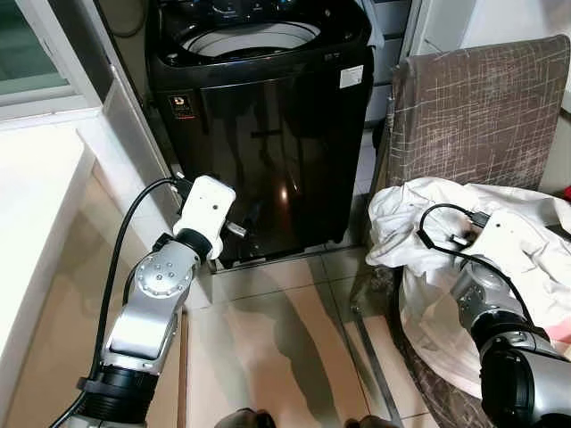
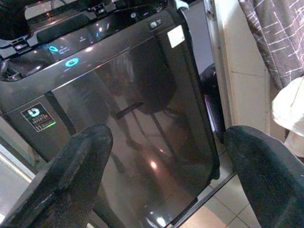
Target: Clothes washing
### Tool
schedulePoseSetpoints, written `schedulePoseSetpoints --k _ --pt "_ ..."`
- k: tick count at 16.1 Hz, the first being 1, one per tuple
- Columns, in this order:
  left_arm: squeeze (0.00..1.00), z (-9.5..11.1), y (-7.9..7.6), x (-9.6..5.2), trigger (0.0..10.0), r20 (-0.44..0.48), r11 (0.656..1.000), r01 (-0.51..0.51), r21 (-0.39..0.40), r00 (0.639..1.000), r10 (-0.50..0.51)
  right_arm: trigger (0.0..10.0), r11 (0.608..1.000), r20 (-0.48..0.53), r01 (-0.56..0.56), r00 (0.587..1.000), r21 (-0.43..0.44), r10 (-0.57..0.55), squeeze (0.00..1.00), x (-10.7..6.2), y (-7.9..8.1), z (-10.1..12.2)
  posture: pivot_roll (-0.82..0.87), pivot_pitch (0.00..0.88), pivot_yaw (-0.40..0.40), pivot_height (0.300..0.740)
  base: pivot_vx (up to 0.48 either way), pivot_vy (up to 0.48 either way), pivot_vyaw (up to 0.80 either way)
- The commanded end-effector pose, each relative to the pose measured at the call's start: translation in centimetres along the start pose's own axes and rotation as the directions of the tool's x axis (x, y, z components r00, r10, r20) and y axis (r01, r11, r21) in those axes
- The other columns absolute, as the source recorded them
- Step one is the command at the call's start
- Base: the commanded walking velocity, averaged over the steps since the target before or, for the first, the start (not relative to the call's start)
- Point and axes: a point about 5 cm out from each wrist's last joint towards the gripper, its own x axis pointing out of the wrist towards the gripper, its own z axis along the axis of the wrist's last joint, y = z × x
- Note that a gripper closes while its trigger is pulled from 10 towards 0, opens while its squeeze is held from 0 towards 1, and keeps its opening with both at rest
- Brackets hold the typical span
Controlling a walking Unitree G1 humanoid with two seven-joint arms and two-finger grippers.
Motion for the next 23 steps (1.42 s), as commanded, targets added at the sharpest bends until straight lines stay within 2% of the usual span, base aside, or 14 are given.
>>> schedulePoseSetpoints --k 1,5,6,7,8,9,11,13,14,16,18,21,23 --pt "0.0 0.6 0.3 0.0 10.0 0.015 1.0 0.005 0.025 1.0 -0.005 0.0 0.998 0.021 -0.057 0.998 -0.02 0.057 0.0 -0.2 1.3 0.2 -0.07 0.047 0.103 0.74 0.0 0.0 0.0" --pt "0.0 0.5 0.3 0.0 10.0 0.014 1.0 0.003 0.026 1.0 -0.004 0.0 0.995 0.142 -0.08 0.986 -0.058 0.088 0.0 -0.4 2.2 2.0 -0.07 0.039 0.102 0.74 0.0 0.0 0.0" --pt "0.0 0.6 0.3 0.0 10.0 0.015 1.0 0.002 0.027 1.0 -0.002 0.0 0.99 0.262 -0.114 0.956 -0.088 0.134 0.0 -0.7 3.5 4.3 -0.07 0.041 0.103 0.74 0.0 0.0 0.0" --pt "0.0 0.6 0.3 0.0 10.0 0.016 1.0 0.002 0.027 1.0 -0.002 0.0 0.988 0.282 -0.121 0.949 -0.096 0.144 0.0 -0.8 3.8 4.7 -0.07 0.041 0.103 0.74 0.0 0.0 0.0" --pt "0.0 0.6 0.4 0.1 10.0 0.017 1.0 0.0 0.028 1.0 -0.001 0.0 0.985 0.362 -0.144 0.917 -0.095 0.169 0.0 -1.1 4.7 6.7 -0.07 0.043 0.104 0.74 0.0 0.0 0.0" --pt "0.0 0.6 0.4 0.1 10.0 0.017 1.0 0.0 0.028 1.0 -0.001 0.0 0.984 0.38 -0.152 0.908 -0.095 0.177 0.0 -1.2 4.9 7.2 -0.07 0.043 0.104 0.74 0.0 0.0 0.0" --pt "0.0 0.7 0.4 0.2 10.0 0.02 1.0 -0.002 0.027 1.0 0.002 0.0 0.976 0.476 -0.193 0.853 -0.096 0.215 0.0 -1.8 6.0 10.0 -0.07 0.042 0.103 0.74 0.0 0.0 0.0" --pt "0.0 0.8 0.4 0.3 10.0 0.023 1.0 -0.006 0.026 1.0 0.005 0.0 0.955 0.549 -0.276 0.783 -0.112 0.291 0.0 -2.9 7.9 12.6 -0.07 0.042 0.103 0.74 0.0 0.0 0.0" --pt "0.0 0.8 0.4 0.3 10.0 0.024 1.0 -0.008 0.025 1.0 0.007 0.0 0.949 0.565 -0.293 0.766 -0.117 0.306 0.0 -3.2 8.3 13.3 -0.07 0.037 0.098 0.74 0.0 0.0 0.0" --pt "0.0 0.8 0.4 0.3 10.0 0.026 1.0 -0.013 0.025 1.0 0.012 0.0 0.948 0.579 -0.298 0.755 -0.114 0.307 0.0 -3.4 8.5 13.9 -0.07 0.037 0.098 0.74 0.0 0.0 0.0" --pt "0.0 0.8 0.5 0.3 10.0 0.027 1.0 -0.019 0.024 0.999 0.018 0.0 0.957 0.61 -0.273 0.743 -0.1 0.275 0.0 -3.4 7.8 14.7 -0.06 0.032 0.087 0.74 0.0 0.0 0.0" --pt "0.0 0.8 0.6 0.3 10.0 0.026 0.999 -0.028 0.023 0.999 0.028 0.0 0.973 0.683 -0.223 0.701 -0.065 0.206 0.0 -3.4 6.1 18.0 -0.06 0.031 0.085 0.74 0.0 0.0 0.0" --pt "0.0 0.8 0.5 0.4 10.0 0.027 0.999 -0.03 0.02 0.999 0.03 0.0 0.958 0.702 -0.261 0.66 -0.117 0.266 0.0 -4.0 6.8 19.1 -0.07 0.03 0.083 0.74 0.0 0.0 0.0"
